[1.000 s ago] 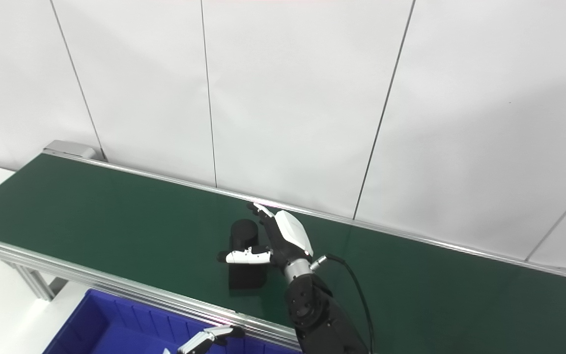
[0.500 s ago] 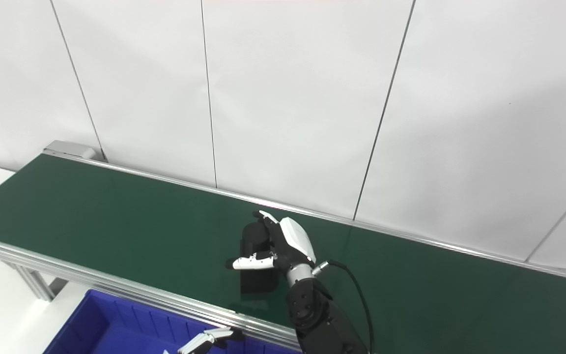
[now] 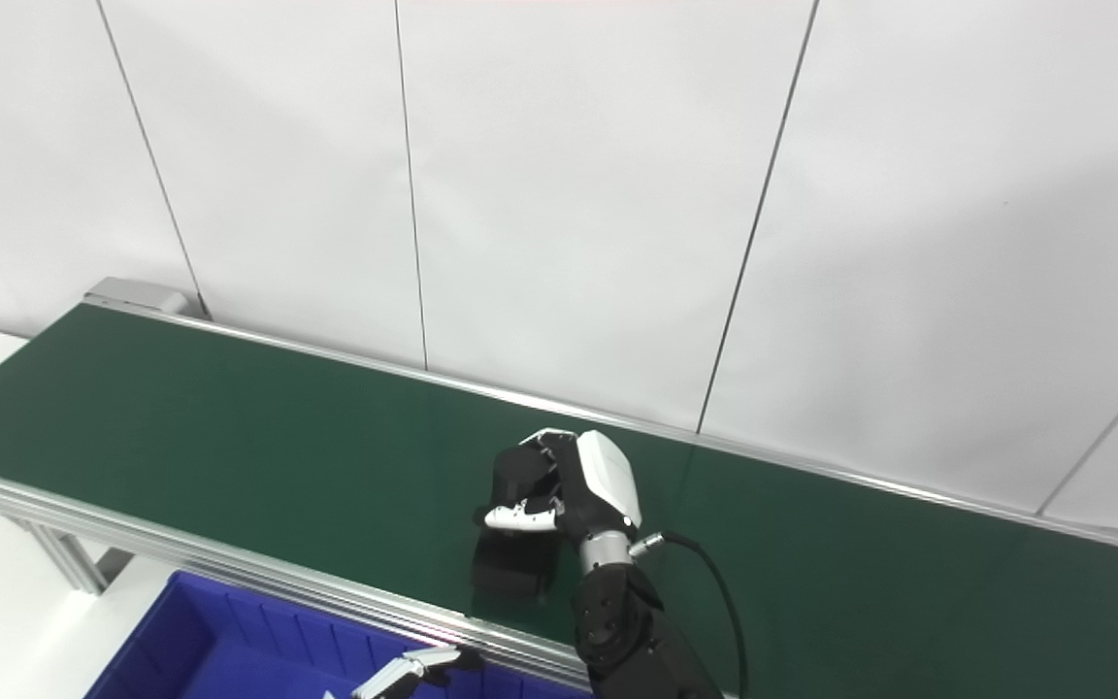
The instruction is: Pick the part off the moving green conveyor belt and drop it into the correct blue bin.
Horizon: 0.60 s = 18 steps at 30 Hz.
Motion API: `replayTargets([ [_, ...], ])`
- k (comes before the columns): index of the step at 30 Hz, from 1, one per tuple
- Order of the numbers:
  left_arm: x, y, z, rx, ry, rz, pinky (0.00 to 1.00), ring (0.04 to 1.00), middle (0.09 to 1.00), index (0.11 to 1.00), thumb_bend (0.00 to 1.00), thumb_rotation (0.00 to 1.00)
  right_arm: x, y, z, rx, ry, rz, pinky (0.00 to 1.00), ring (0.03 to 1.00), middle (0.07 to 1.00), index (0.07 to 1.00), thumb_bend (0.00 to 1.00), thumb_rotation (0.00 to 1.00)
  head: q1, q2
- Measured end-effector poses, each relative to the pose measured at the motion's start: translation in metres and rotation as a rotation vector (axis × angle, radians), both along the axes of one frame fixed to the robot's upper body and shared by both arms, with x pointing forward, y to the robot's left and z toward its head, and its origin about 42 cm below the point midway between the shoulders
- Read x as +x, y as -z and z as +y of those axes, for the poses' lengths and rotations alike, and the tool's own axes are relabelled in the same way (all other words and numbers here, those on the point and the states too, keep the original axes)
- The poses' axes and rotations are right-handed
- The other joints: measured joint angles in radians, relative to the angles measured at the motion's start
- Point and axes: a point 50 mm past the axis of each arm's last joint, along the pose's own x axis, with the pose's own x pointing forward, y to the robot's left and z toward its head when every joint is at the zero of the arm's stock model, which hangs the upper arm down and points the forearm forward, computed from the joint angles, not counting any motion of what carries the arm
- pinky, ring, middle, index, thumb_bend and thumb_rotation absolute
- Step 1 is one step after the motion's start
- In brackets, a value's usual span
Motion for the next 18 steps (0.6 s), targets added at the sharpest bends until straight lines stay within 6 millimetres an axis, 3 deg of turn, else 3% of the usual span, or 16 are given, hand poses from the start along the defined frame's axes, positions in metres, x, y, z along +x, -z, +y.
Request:
replayTargets([
  [10, 0.001, -0.001, 0.0, 0.0, 0.001, -0.002, 0.6, 0.699, 0.721, 0.697, 0.78, 0.43, -0.014, 0.005, -0.012, 0.072, 0.066, -0.063, 0.39, 0.39, 0.491, 0.56, 0.51, 0.0, -0.011, 0.011],
  [18, 0.001, -0.002, 0.002, -0.001, 0.003, -0.007, 0.61, 0.709, 0.729, 0.707, 0.78, 0.41, -0.044, -0.014, -0.038, 0.221, 0.107, -0.185, 0.39, 0.396, 0.498, 0.557, 0.5, 0.0, -0.06, 0.049],
])
